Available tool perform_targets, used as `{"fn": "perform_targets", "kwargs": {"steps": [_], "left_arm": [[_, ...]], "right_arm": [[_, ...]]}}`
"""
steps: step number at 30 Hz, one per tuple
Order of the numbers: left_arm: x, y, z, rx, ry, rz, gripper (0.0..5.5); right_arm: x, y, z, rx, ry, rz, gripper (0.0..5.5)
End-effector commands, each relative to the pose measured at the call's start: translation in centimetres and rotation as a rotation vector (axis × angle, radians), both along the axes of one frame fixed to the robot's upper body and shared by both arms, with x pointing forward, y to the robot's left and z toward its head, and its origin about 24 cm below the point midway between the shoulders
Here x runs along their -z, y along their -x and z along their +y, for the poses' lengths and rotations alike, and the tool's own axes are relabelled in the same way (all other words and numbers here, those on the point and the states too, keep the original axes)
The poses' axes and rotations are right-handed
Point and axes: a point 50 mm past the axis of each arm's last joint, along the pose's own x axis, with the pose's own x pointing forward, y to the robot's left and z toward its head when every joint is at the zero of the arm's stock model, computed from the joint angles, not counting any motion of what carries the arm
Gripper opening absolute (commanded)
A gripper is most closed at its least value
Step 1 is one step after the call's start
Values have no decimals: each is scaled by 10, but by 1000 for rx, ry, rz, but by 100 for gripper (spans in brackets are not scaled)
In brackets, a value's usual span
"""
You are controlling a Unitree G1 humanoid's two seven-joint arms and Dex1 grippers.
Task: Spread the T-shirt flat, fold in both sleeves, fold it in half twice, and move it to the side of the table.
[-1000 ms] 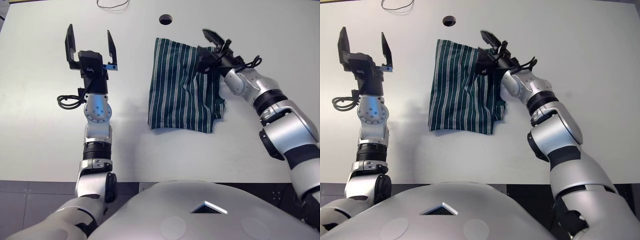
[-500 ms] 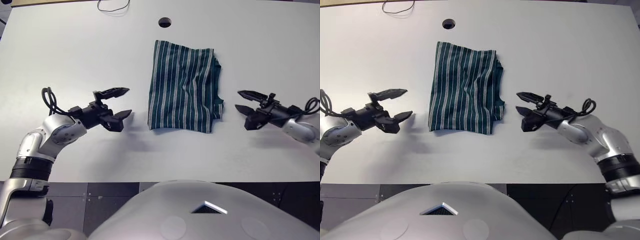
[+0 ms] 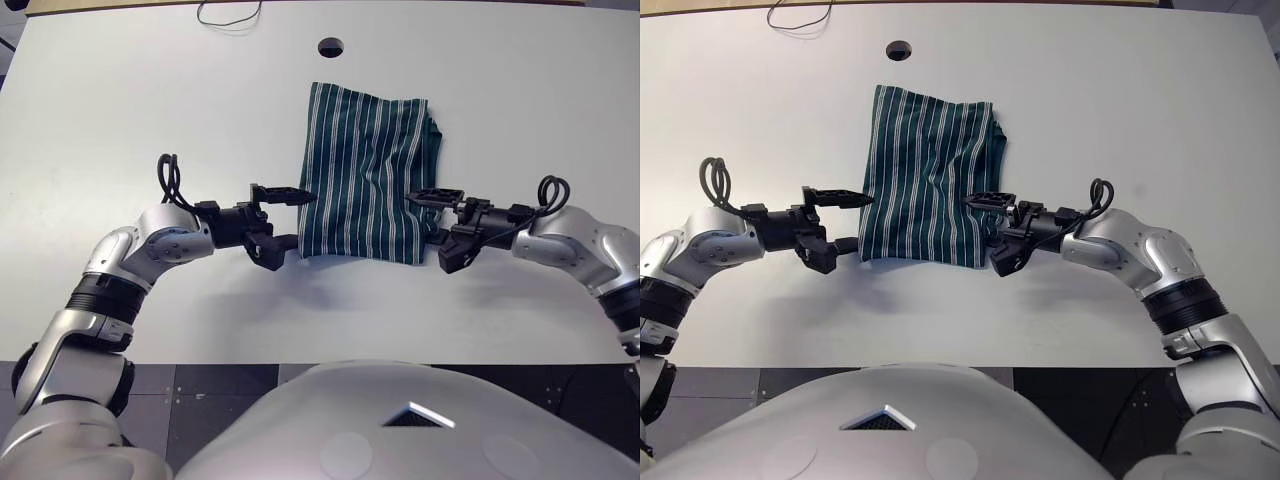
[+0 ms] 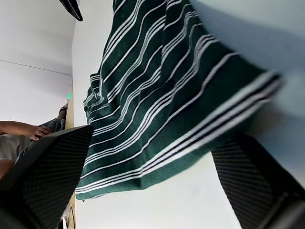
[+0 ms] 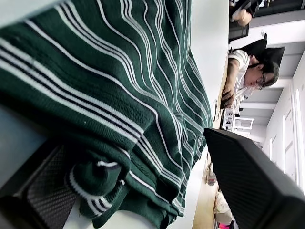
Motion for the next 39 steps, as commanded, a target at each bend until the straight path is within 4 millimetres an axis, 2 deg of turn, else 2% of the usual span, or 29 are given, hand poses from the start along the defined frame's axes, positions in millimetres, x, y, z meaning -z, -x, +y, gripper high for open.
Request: {"fn": "perform_targets", "kwargs": {"steps": [1, 3, 6, 8, 9, 12, 19, 27, 34, 39], "left_arm": [[30, 11, 8, 38, -159, 109, 441], [31, 12, 7, 54, -157, 118, 441], [33, 14, 5, 83, -143, 123, 392], [34, 15, 4, 99, -139, 126, 361], [35, 15, 3, 104, -136, 126, 331], [36, 10, -2, 101, -118, 113, 278], [39, 6, -1, 85, -100, 104, 151], [43, 8, 3, 42, -58, 118, 44], [43, 24, 9, 26, -10, 135, 22], [36, 56, -6, 36, 134, 168, 21]], "right_arm": [[23, 7, -5, -5, 106, 81, 422], [23, 4, -5, 11, 91, 74, 422], [22, -2, -2, 37, 53, 51, 424], [24, -6, 1, 49, 36, 46, 394], [25, -8, 3, 52, 25, 48, 361], [28, -6, 10, 52, -20, 64, 304], [29, -4, 11, 29, -26, 72, 165], [20, -4, -5, 76, -55, 66, 21], [10, -7, -12, 124, -107, 45, 12], [3, 20, -8, 109, -199, 159, 12]]}}
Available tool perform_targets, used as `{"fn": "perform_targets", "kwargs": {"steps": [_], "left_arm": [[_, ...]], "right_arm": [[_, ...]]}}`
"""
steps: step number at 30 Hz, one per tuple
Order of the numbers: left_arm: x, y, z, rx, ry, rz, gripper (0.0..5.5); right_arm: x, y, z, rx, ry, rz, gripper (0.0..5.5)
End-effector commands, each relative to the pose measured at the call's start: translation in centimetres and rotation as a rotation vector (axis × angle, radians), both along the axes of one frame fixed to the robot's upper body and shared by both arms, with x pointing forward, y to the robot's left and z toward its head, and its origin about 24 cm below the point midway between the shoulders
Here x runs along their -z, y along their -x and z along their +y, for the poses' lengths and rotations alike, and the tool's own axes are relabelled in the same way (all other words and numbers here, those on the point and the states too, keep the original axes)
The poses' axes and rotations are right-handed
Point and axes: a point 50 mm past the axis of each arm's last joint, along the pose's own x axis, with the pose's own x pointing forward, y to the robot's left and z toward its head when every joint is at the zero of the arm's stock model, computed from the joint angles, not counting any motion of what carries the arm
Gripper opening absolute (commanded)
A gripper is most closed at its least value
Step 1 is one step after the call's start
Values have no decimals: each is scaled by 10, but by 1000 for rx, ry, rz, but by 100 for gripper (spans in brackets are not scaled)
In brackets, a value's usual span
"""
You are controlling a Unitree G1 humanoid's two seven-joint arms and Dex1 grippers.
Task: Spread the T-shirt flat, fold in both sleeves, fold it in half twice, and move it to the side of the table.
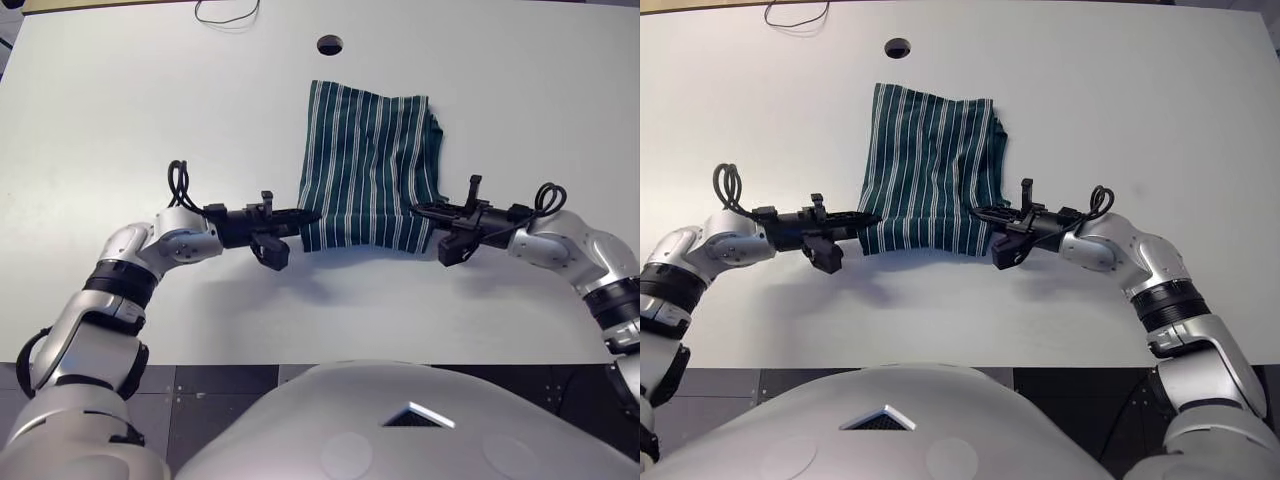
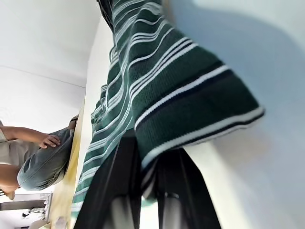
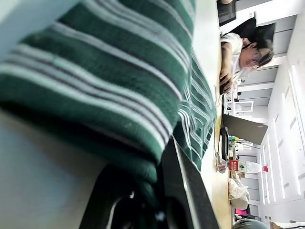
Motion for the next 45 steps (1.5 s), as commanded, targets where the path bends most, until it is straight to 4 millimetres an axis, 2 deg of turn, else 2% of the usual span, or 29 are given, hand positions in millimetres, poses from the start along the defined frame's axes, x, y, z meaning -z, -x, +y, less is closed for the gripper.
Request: {"fn": "perform_targets", "kwargs": {"steps": [1, 4, 8, 11, 14, 16, 19, 23, 29, 34, 38, 45], "left_arm": [[19, 47, -5, -2, 6, 154, 21], [14, 65, -16, -118, 134, 196, 21], [4, 69, -22, -249, 219, 203, 21], [-8, 51, -18, -367, 268, 162, 21], [-22, 14, -16, -521, 366, 110, 21], [-25, -6, -18, -572, 374, 113, 21], [-20, -26, -23, -598, 337, 118, 21], [-13, -50, -36, -593, 295, 122, 21], [7, -65, -42, -617, 213, 129, 21], [7, -76, -37, -688, 244, 127, 113], [3, -79, -28, -758, 304, 115, 167], [-13, -88, -32, -772, 424, 127, 261]], "right_arm": [[-9, 23, -3, 2, -53, 87, 12], [-10, 44, -2, 15, -95, 138, 12], [-20, 57, -3, 46, -120, 153, 12], [-33, 39, -6, 144, -185, 93, 12], [-41, 7, -3, 259, -258, 8, 12], [-43, -9, -1, 318, -303, -37, 12], [-40, -28, 1, 399, -334, -63, 12], [-22, -44, 6, 461, -279, -61, 12], [-7, -61, 6, 525, -232, -64, 12], [1, -76, 6, 557, -198, -82, 112], [-2, -84, 13, 557, -239, -74, 175], [-8, -98, 13, 571, -252, -66, 286]]}}
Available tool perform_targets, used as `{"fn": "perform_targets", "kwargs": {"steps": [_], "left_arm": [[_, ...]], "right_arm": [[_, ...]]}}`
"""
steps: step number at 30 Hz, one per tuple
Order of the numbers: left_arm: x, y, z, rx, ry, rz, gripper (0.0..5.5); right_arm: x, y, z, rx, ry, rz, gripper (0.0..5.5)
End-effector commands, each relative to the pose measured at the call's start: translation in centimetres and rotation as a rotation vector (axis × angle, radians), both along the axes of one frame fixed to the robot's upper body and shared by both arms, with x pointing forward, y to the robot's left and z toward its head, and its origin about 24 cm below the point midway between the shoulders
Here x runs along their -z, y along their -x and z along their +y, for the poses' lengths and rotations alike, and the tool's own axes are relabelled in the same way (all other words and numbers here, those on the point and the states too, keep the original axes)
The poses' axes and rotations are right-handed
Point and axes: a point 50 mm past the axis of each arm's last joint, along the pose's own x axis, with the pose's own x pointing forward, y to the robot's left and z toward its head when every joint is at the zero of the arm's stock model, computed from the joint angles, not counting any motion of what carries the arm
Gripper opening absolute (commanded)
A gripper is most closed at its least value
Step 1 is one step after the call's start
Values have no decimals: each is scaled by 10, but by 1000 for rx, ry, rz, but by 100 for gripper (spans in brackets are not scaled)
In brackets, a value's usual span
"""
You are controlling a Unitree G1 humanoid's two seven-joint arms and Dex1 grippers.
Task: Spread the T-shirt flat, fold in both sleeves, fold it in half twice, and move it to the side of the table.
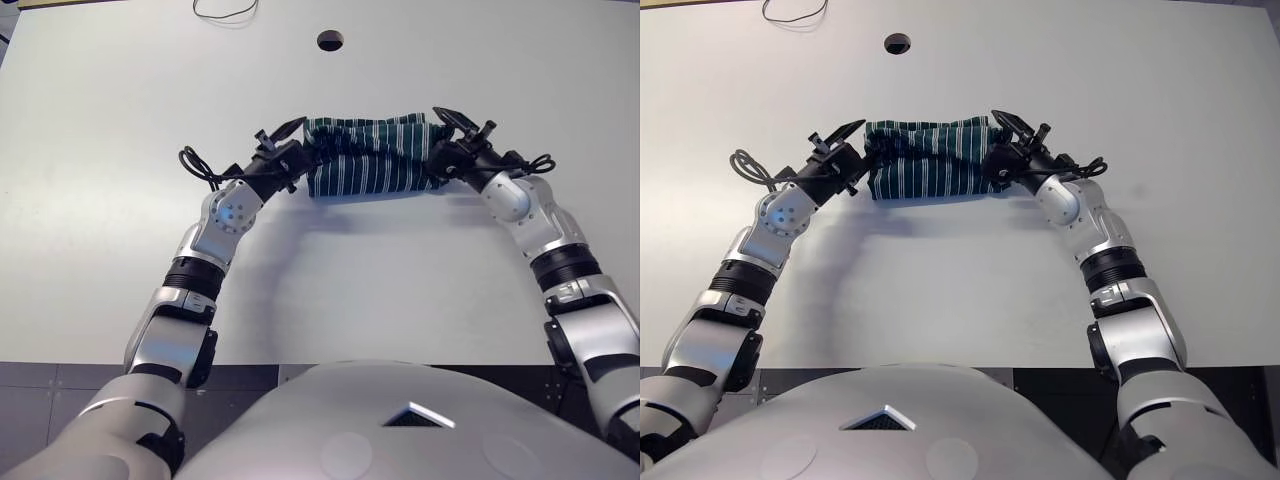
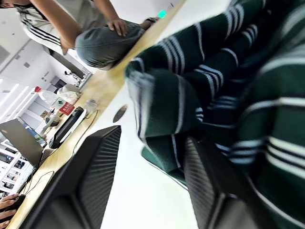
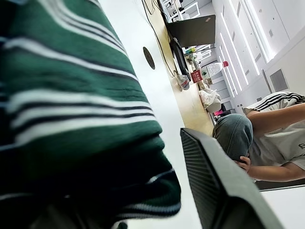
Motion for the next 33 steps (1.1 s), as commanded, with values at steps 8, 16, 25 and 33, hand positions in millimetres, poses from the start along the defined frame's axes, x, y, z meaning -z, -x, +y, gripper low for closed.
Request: {"fn": "perform_targets", "kwargs": {"steps": [8, 16, 25, 33], "left_arm": [[-13, -45, -5, -145, 97, 45, 387], [-8, -43, 30, -355, 183, -18, 500], [-17, -4, 55, -512, 403, -186, 547], [-35, 18, 24, -440, 607, -249, 547]], "right_arm": [[-26, -48, -2, 184, -229, 80, 377], [-33, -37, 20, 88, -483, 73, 377], [1, 4, 76, -138, -506, 380, 377], [51, -14, 76, 307, -746, 887, 377]]}}
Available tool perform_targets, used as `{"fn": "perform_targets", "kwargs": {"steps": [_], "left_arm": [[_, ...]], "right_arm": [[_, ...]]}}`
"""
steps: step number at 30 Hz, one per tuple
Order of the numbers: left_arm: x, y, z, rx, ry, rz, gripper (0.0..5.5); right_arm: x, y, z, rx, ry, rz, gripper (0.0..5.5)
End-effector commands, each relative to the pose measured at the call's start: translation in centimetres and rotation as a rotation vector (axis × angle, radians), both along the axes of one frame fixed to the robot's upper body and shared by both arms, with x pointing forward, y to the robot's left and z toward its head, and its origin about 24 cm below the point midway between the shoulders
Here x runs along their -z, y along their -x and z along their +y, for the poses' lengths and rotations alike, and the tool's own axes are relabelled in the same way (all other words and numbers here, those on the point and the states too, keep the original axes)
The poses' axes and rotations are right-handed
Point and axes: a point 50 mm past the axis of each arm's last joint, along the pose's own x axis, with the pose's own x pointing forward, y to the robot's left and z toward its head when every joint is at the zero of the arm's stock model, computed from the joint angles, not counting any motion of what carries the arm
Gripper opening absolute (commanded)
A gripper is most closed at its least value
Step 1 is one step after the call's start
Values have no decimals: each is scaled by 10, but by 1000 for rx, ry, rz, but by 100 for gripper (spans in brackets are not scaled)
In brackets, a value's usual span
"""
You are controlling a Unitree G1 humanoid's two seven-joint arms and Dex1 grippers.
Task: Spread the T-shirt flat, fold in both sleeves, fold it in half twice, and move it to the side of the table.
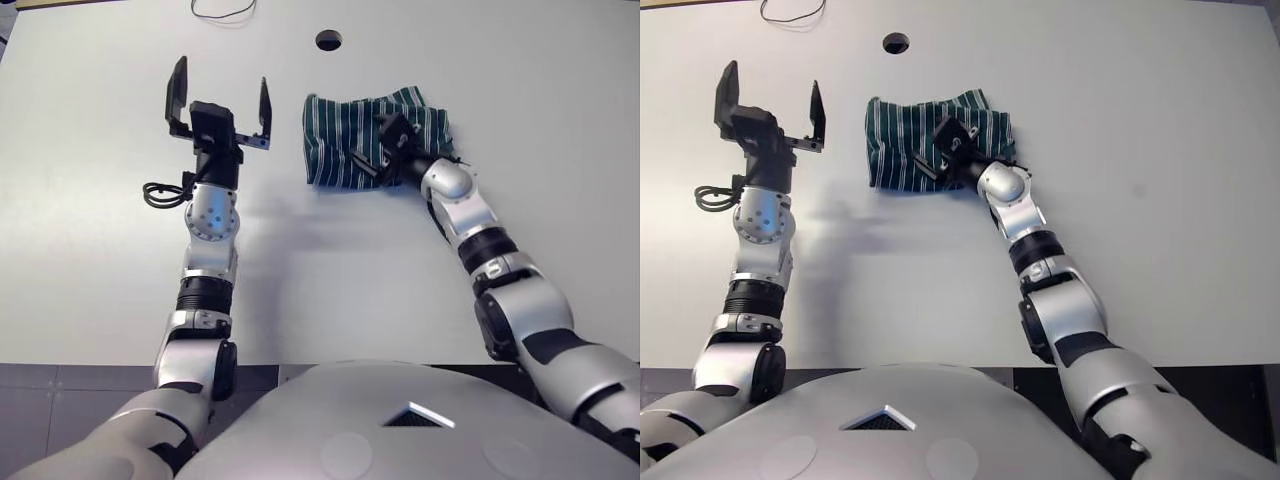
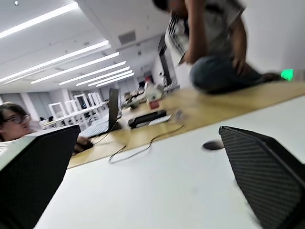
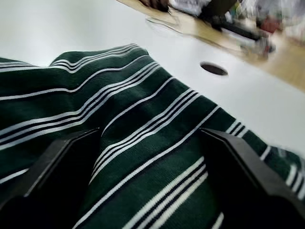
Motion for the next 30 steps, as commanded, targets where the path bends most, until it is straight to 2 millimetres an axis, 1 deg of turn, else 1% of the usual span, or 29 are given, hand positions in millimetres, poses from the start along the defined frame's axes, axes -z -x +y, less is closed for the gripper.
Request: {"fn": "perform_targets", "kwargs": {"steps": [1, 2, 4, 6, 8, 9, 10, 12, 14, 17, 19, 22, 24, 26, 28, 29, 30], "left_arm": [[-5, 5, -3, -5, 55, -9, 547], [-5, 5, -3, -9, 66, -8, 547], [-4, 6, -4, -12, 85, -4, 547], [-4, 9, -3, -26, 98, -7, 547], [-3, 12, 1, -62, 122, -12, 547], [-2, 13, 3, -74, 133, -11, 547], [-1, 14, 3, -81, 135, -9, 547], [1, 17, 5, -93, 134, -6, 547], [3, 20, 7, -115, 139, -9, 547], [4, 28, 16, -183, 151, -19, 547], [5, 34, 20, -223, 155, -24, 547], [7, 38, 21, -245, 176, -26, 547], [6, 37, 19, -240, 186, -28, 547], [4, 35, 15, -224, 201, -39, 547], [-1, 34, 13, -211, 237, -70, 547], [-5, 33, 12, -211, 265, -90, 547], [-8, 31, 11, -206, 289, -104, 547]], "right_arm": [[31, 8, -9, 149, -35, 304, 377], [34, 8, -13, 201, -42, 332, 377], [36, 4, -30, 351, -87, 385, 377], [35, -2, -66, 622, -134, 417, 377], [32, -2, -119, 983, -127, 389, 377], [31, 1, -138, 1115, -133, 381, 377], [31, 7, -162, 1267, -137, 370, 377], [34, 26, -200, 1530, -182, 377, 377], [37, 40, -220, 1707, -231, 386, 377], [34, 48, -233, 1886, -319, 383, 377], [26, 45, -237, 1961, -363, 350, 377], [6, 33, -243, 1989, -445, 256, 377], [-1, 29, -245, 1974, -463, 204, 377], [-12, 24, -247, 1932, -473, 86, 377], [-42, 8, -239, 1758, -513, -184, 377], [-64, -1, -224, 1608, -498, -370, 377], [-82, -5, -207, 1466, -476, -517, 377]]}}
